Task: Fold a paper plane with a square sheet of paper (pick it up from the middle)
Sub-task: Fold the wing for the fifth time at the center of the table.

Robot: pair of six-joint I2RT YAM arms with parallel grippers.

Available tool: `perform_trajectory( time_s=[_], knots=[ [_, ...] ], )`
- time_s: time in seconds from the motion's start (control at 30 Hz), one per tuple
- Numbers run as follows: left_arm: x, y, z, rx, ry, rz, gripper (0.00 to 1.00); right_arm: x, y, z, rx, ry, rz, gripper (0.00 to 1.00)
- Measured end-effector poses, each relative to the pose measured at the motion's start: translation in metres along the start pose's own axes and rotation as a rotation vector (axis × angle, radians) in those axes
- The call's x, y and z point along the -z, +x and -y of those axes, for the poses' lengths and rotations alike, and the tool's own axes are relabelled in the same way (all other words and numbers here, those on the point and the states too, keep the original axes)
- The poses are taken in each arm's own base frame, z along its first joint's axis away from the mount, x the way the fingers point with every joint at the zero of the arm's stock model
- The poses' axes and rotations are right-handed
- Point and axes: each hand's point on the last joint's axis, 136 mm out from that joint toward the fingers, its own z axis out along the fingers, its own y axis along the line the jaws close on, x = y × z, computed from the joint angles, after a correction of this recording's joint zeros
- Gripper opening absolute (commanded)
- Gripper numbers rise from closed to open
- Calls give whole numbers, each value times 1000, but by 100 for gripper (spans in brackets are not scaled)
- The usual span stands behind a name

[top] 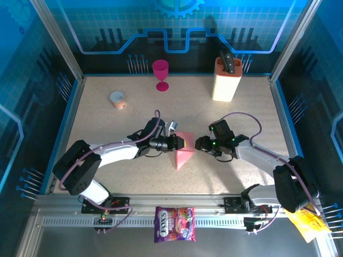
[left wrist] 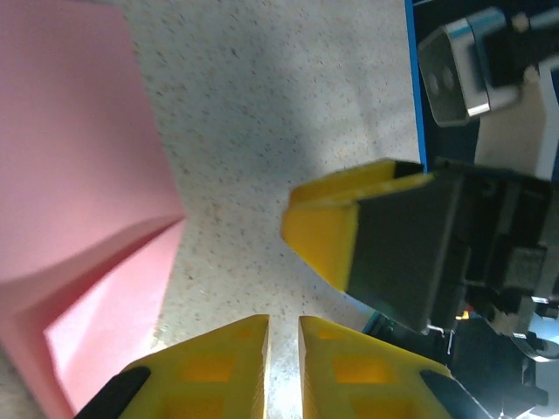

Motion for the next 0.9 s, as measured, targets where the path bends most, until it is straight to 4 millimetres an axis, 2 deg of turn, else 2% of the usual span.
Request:
perform_trajectory(
  time_s=[0.13, 0.47, 0.9],
  knots=[
    [-6, 12, -1, 4, -21, -9, 16, -6, -2, 3, -17, -4, -14, 48],
    [-23, 17, -43, 53, -137, -21, 13, -16, 9, 2, -22, -42, -70, 47],
    [-31, 6, -88, 83, -225, -24, 11, -33, 24, 5, -46, -69, -146, 44]
  ],
)
